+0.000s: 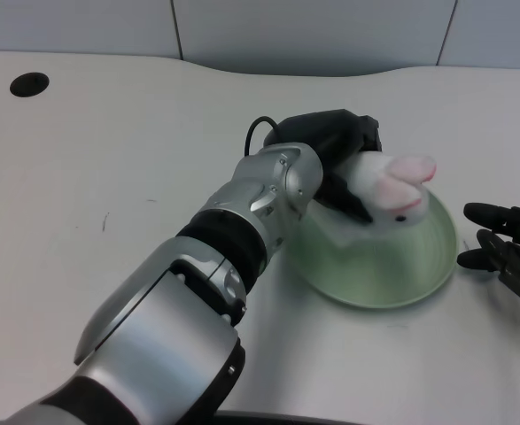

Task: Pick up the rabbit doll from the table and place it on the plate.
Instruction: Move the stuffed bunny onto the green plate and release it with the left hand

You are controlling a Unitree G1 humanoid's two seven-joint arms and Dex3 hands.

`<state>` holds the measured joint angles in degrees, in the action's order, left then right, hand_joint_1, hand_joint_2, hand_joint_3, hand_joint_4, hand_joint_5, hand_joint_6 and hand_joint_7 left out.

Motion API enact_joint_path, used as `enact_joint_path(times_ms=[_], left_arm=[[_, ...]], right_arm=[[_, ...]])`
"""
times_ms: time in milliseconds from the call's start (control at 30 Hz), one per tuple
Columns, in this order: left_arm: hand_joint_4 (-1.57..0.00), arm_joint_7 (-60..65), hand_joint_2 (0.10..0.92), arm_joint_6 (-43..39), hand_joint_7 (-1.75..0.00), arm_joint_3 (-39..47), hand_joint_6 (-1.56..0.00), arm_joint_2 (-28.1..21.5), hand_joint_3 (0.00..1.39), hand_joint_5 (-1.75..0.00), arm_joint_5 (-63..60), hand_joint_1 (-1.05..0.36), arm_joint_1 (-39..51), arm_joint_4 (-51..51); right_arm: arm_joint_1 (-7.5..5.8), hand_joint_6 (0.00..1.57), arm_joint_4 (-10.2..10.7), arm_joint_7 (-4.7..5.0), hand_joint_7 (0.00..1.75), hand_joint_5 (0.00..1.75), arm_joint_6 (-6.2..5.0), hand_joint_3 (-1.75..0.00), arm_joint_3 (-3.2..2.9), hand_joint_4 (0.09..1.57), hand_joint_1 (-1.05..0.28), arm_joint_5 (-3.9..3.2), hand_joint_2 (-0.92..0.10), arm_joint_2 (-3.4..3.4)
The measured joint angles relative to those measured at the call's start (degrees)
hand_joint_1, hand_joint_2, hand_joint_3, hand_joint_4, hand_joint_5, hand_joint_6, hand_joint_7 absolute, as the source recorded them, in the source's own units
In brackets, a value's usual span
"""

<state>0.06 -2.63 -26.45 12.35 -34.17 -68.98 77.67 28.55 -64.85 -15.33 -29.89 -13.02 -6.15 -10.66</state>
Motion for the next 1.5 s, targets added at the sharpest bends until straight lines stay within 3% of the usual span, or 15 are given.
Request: enact_joint_path(times_ms=[367,433,567,700,833,933,967,1033,1167,1267,1500], left_arm=[[-0.57,1.0,0.912,4.4,-0.54,-3.5,-0.81,0.6,0.01,-1.39,-3.2,-0.33,0.4,0.4],[-0.55,0.9,0.918,4.9,-0.44,-3.6,-0.8,0.6,0.02,-1.25,-3.2,-0.3,0.4,0.4],[-0.56,0.5,0.906,5.5,-0.33,-4.1,-0.85,0.7,0.0,-1.25,-3.2,-0.28,0.4,0.4],[-0.55,0.5,0.904,5.9,-0.3,-4.5,-0.86,0.7,0.0,-1.21,-3.2,-0.27,0.4,0.4],[-0.59,0.5,0.901,5.9,-0.27,-4.8,-0.89,0.7,0.0,-1.37,-3.3,-0.28,0.4,0.4],[-0.56,0.4,0.912,5.2,-0.7,-4.8,-0.71,0.6,0.0,-1.48,-3.2,-0.28,0.4,0.4],[-0.51,-0.1,0.879,4.7,-0.84,-4.5,-0.62,0.6,0.0,-1.33,-2.9,-0.38,0.4,0.4],[-0.46,-1.8,0.855,3.7,-0.91,-3.5,-0.54,0.6,0.0,-1.2,-1.8,-0.45,0.4,0.4],[-0.25,-3.0,0.841,1.8,-0.33,-2.0,-0.43,0.5,0.0,-0.73,-0.6,-0.62,0.4,0.4],[-0.17,-3.0,0.862,0.7,-0.07,-2.0,-0.33,0.5,0.0,-0.4,-0.6,-0.7,0.4,0.4],[-0.02,-2.9,0.868,0.0,0.0,-1.3,-0.18,0.5,0.0,-0.17,-0.5,-0.75,0.4,0.4]], right_arm=[[-0.36,0.95,0.3,-0.17,0.01,0.83,-0.22,-0.28,0.08,0.73,-0.44,0.01,-0.92,0.19],[-0.38,0.95,0.3,-0.34,0.01,0.84,-0.22,-0.28,0.05,0.73,-0.43,-0.04,-0.92,0.22],[-0.48,0.95,0.4,-0.84,0.01,0.85,-0.26,-0.28,-0.03,0.74,-0.43,-0.18,-0.92,0.46],[-0.54,0.94,0.4,-0.65,0.01,0.86,-0.37,-0.29,-0.01,0.74,-0.42,-0.09,-0.92,0.53],[-0.56,0.95,0.4,-0.61,0.01,0.86,-0.42,-0.29,0.0,0.71,-0.43,-0.09,-0.92,0.53],[-0.57,0.95,0.4,-0.61,0.01,0.86,-0.42,-0.29,0.0,0.71,-0.43,-0.09,-0.92,0.53],[-0.57,0.95,0.4,-0.61,0.01,0.9,-0.42,-0.29,0.0,0.71,-0.43,-0.09,-0.92,0.53],[-0.58,0.95,0.5,-0.5,0.01,0.93,-0.42,-0.29,0.07,0.71,-0.43,0.02,-0.92,0.53],[-0.61,0.95,0.5,-0.62,0.01,0.96,-0.53,-0.28,0.04,0.7,-0.44,-0.03,-0.92,0.53],[-0.61,0.95,0.5,-0.78,0.01,0.96,-0.53,-0.28,-0.03,0.7,-0.43,-0.1,-0.92,0.55],[-0.61,0.95,0.5,-0.77,0.01,0.94,-0.51,-0.28,-0.04,0.69,-0.43,-0.11,-0.92,0.56]])
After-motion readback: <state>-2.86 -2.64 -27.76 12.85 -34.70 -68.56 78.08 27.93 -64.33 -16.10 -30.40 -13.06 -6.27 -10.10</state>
